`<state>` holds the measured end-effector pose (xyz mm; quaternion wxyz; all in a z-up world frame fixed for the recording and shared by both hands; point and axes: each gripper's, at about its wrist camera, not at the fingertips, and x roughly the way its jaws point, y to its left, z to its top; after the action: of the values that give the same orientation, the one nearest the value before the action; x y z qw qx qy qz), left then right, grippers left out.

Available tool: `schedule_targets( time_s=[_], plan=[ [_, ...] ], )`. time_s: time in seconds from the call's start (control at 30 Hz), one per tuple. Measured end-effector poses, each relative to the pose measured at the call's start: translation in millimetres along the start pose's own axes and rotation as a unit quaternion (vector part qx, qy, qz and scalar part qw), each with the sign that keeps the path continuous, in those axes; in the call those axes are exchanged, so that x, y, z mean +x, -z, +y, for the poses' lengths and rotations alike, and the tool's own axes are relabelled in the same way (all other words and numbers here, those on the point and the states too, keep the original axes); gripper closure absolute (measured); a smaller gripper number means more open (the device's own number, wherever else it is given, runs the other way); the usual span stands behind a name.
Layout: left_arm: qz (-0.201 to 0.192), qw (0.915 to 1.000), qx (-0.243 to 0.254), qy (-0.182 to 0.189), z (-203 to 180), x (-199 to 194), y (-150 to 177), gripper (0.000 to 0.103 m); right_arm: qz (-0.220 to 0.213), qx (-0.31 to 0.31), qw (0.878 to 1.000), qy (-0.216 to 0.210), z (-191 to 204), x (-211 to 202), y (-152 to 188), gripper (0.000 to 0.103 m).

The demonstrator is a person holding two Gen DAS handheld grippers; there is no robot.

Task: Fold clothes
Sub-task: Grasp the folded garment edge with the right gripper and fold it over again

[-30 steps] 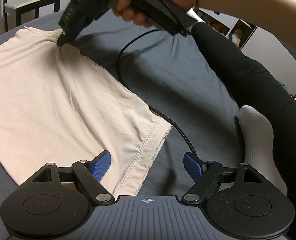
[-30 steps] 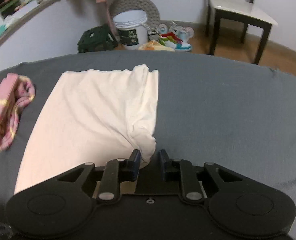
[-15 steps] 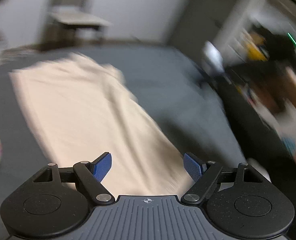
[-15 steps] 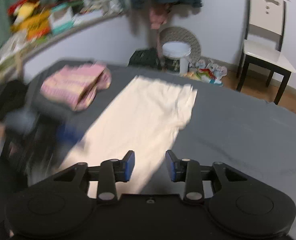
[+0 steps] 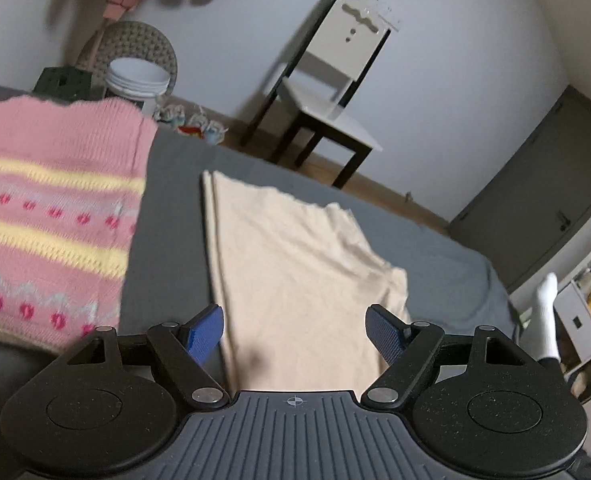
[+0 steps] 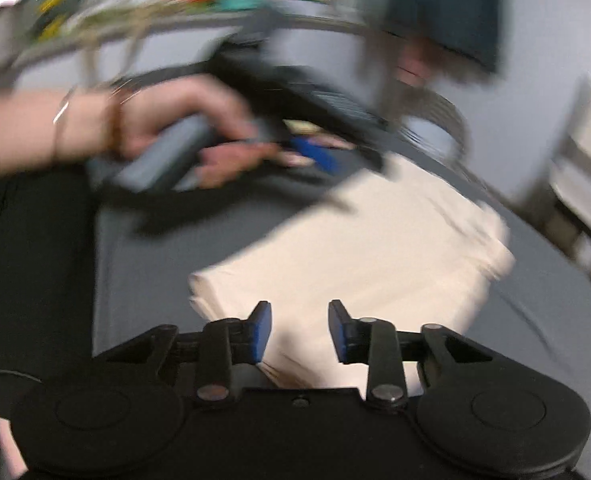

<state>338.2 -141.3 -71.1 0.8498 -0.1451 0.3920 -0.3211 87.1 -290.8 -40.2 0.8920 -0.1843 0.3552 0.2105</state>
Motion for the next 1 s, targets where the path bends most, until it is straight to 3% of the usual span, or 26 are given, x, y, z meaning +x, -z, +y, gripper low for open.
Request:
schedule_targets(
  time_s=[0.13, 0.27, 0.33, 0.37, 0.47, 0.67, 0.73, 0.8, 0.87, 1.0],
  plan=[
    [-0.001, 1.0, -0.002, 0.0, 4, -1, 1, 0.024, -0.012, -0.088, 0.996, -0.026, 42, 27, -6, 0.073],
    [0.002, 0.9997, -0.017, 0.015, 8, -1, -1, 0.024, -0.01, -0.101, 0.994, -0.028, 50, 42, -8, 0.074],
    [0.007, 0.9998, -0.015, 0.013, 9, 3, 0, 0.024, -0.008, -0.103, 0.994, -0.022, 51, 49, -7, 0.081],
    [0.009, 0.9998, -0.014, 0.013, 9, 4, 1, 0.024, -0.009, -0.103, 0.994, -0.02, 50, 51, -6, 0.09],
    [0.009, 0.9998, -0.012, 0.013, 8, 3, 2, 0.024, -0.005, -0.103, 0.994, -0.025, 46, 53, -4, 0.097],
    [0.006, 0.9998, -0.016, 0.01, 6, 3, 2, 0.024, 0.019, -0.134, 0.99, -0.046, 59, 47, -2, 0.098],
    [0.007, 0.9999, -0.011, 0.006, 4, 3, 3, 0.024, 0.017, -0.137, 0.99, -0.027, 62, 49, 0, 0.095],
    [0.007, 0.9999, -0.007, 0.003, 1, 3, 4, 0.024, 0.006, -0.138, 0.99, -0.014, 64, 48, 1, 0.076],
    [0.005, 1.0, -0.004, 0.0, 0, 3, 4, 0.024, -0.005, -0.13, 0.991, -0.014, 63, 43, 0, 0.068],
    [-0.003, 1.0, 0.001, -0.004, -3, 2, 5, 0.024, -0.017, -0.084, 0.996, -0.026, 41, 29, -6, 0.064]
  ],
)
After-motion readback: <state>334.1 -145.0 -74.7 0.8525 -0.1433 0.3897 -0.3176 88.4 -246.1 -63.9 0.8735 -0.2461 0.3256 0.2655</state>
